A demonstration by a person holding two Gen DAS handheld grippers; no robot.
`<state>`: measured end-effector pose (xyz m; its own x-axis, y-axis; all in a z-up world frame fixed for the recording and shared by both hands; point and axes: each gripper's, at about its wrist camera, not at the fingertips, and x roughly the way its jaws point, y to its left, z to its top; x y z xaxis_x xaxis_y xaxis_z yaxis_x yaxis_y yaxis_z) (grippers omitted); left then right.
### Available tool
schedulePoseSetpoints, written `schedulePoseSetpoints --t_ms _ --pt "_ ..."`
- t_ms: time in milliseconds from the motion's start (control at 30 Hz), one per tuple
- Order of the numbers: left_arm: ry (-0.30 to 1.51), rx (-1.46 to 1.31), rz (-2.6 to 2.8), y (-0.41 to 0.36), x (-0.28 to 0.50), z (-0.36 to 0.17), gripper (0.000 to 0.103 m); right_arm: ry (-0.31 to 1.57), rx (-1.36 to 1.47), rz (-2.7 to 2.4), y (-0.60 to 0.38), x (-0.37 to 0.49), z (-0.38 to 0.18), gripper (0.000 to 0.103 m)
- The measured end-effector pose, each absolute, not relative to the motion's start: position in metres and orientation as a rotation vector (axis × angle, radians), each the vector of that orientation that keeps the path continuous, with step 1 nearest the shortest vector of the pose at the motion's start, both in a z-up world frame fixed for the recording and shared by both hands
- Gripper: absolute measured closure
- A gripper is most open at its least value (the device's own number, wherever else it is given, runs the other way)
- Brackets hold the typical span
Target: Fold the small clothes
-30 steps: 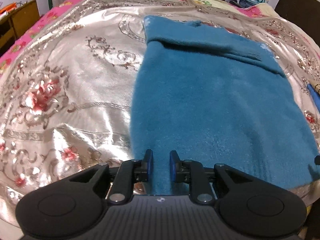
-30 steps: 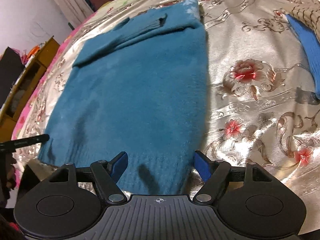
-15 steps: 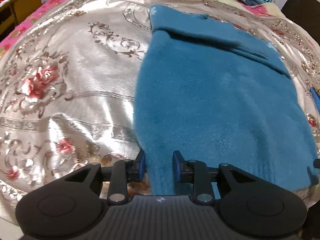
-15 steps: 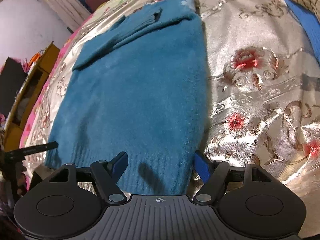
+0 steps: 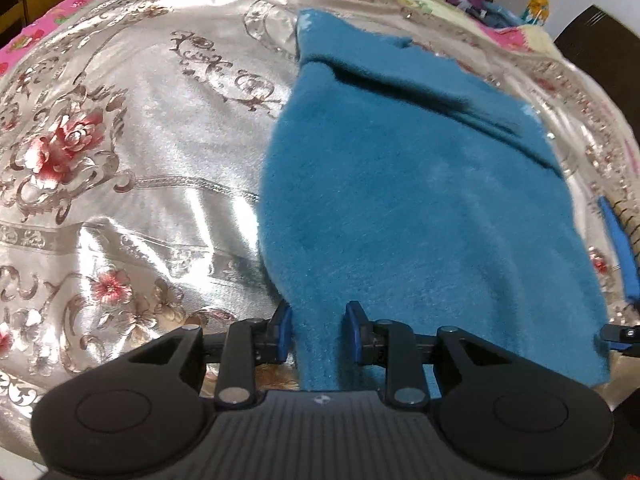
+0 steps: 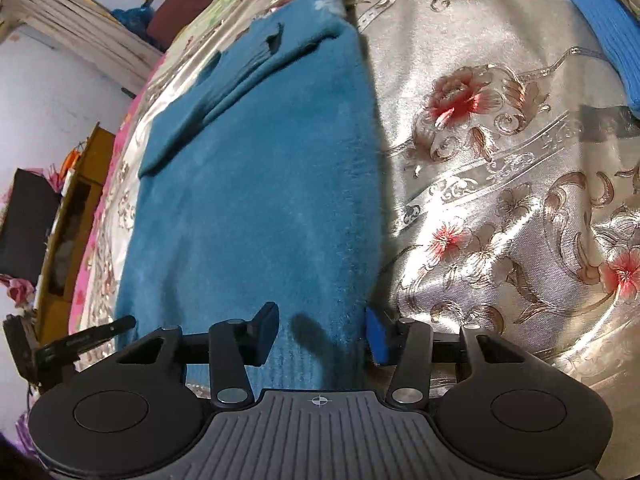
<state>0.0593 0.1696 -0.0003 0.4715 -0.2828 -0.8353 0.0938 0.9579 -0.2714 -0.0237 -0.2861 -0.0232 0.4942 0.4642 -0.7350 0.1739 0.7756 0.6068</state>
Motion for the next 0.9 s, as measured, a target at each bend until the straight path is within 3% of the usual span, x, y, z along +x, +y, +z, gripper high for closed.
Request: schedulePoseSetpoints --t_ms 367,500,900 --pt "1.096 -0.197 -0.227 0.166 0.069 -0.011 0.072 1.077 0.702 0.234 -0.273 -0.005 -0.032 0.055" --pt "1.063 -0.217 -0.246 0.167 0.065 -0.007 0.086 1.057 0.789 0.261 -0.274 -0.006 -0.033 0.083" --pt "0.894 -0.529 -0.383 0.180 0.110 0.034 0.088 0.776 1.074 0.400 -0.289 0.039 0.008 0.088"
